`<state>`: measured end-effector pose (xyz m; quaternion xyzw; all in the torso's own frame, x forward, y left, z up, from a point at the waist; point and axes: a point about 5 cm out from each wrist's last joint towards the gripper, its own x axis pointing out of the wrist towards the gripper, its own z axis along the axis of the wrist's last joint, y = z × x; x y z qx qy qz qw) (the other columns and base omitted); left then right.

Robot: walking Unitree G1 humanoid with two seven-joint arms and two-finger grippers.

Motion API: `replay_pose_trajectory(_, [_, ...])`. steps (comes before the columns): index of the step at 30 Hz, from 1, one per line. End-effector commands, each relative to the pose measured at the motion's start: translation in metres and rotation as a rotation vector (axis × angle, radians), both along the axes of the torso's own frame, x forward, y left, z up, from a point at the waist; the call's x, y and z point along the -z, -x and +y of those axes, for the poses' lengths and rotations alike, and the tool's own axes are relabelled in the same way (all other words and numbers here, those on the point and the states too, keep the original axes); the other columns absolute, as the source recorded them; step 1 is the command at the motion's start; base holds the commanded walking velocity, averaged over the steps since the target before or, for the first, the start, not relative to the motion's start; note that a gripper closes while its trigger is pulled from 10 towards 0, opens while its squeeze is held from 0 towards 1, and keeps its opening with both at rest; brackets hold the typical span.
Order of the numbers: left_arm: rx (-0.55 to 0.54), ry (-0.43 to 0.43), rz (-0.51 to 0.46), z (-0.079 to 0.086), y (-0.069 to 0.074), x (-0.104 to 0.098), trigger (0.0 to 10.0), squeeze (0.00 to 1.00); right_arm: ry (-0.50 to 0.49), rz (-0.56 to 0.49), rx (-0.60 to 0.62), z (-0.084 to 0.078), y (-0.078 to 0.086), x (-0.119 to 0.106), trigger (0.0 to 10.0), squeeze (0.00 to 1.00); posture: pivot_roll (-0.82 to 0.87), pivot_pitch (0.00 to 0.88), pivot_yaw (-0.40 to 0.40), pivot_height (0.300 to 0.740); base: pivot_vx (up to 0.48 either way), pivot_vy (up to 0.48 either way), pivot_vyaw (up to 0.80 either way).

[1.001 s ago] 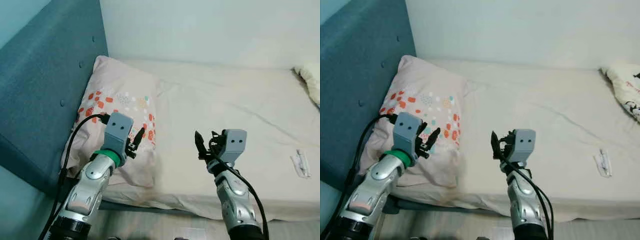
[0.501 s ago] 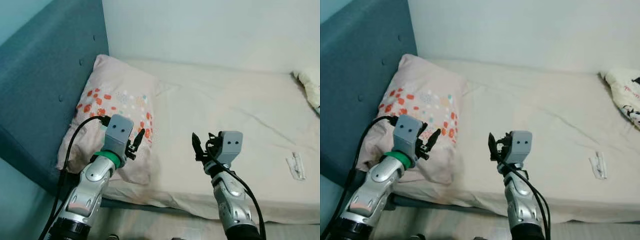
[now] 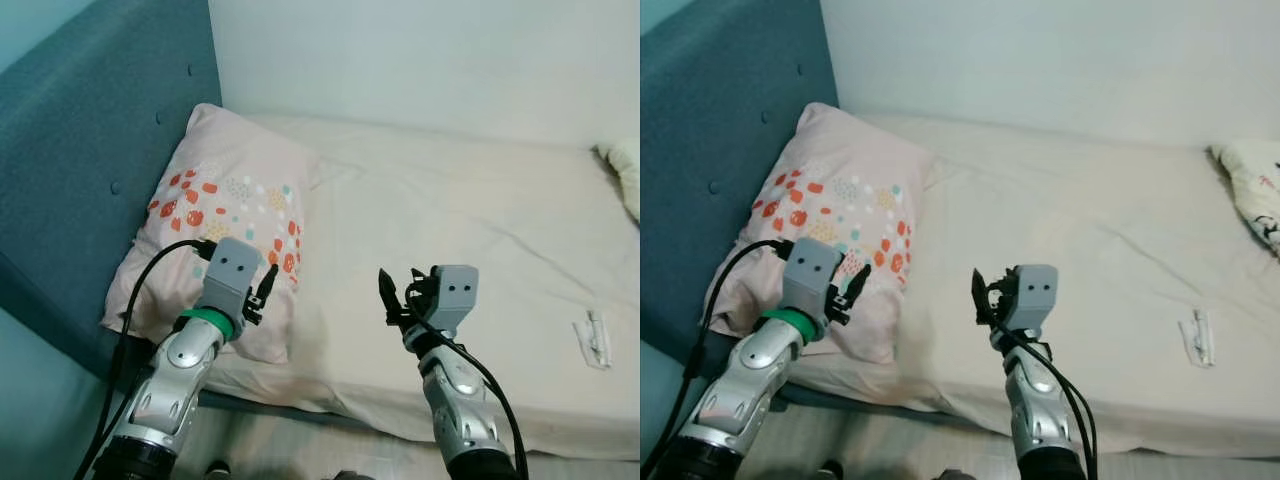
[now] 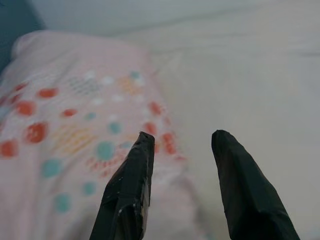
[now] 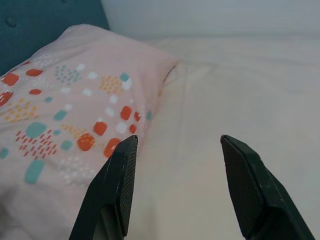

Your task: Clean up the room

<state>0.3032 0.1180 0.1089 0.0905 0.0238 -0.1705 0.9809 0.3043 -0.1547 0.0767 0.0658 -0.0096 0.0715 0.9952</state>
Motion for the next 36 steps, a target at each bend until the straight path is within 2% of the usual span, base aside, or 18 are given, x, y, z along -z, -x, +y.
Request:
replay_pose_trajectory(1, [-0.008,-0.013,0.009,0.0027,0.0016,0.0042,10.0,0.00,-0.006,-0.001,0.006,0.0000,0.0006,0.0014,10.0,0.00,0.01,0.031,0.017,0.740,0.000,-0.461,0.00])
replay_pose_trajectory(36, [-0.017,-0.019,0.008,0.0061,-0.0003,0.0088,10.0,0.00,-0.004,-0.001,0.007,0.0003,-0.0004,0.0040,10.0,0.00,0.01,0.033,0.025,0.740,0.000,-0.456,0.00])
